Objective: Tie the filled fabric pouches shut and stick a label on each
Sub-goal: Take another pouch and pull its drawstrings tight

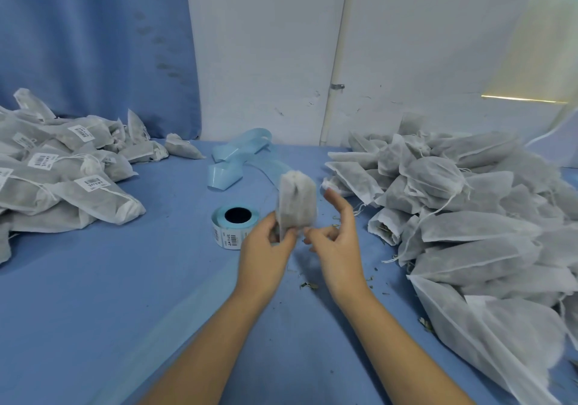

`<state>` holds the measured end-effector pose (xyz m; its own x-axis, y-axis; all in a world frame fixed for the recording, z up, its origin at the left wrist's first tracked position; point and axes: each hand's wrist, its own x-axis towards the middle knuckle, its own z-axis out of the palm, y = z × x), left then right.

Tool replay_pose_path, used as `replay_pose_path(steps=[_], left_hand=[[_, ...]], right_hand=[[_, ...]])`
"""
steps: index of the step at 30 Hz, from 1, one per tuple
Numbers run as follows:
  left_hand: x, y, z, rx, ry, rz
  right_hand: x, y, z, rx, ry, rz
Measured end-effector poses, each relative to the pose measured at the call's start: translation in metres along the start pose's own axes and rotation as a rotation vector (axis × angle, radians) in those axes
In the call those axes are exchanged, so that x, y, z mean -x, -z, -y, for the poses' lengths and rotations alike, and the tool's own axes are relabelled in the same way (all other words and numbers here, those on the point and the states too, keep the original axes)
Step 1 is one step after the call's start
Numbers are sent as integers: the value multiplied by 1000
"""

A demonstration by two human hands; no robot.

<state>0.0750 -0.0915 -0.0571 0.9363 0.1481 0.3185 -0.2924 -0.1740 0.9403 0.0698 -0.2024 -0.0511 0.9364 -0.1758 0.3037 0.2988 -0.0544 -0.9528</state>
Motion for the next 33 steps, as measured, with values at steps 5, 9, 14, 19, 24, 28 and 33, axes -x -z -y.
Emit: replay_pose_path(steps=[5,9,14,19,24,28,33], left_hand=[[3,0,1,-122,-91,32],[2,-1,4,-188,-86,-48],[4,-2,5,-206,-22,-174],[11,-2,-4,-73,-149,-290],[17,-4,-6,-92,-398,-167],[20,-9,0,-261,-430,12],[14,-8,2,-315,-434,-70]], right_hand=[[1,-2,0,-81,22,56],[-3,-3,4,-33,115,-33],[-6,3,-2,15,89,-83],[-8,5,-10,110,94,-84],[-9,6,-16,151,85,-83],[-9,7,-16,159,91,-73],[-10,7,-14,74,70,-90]])
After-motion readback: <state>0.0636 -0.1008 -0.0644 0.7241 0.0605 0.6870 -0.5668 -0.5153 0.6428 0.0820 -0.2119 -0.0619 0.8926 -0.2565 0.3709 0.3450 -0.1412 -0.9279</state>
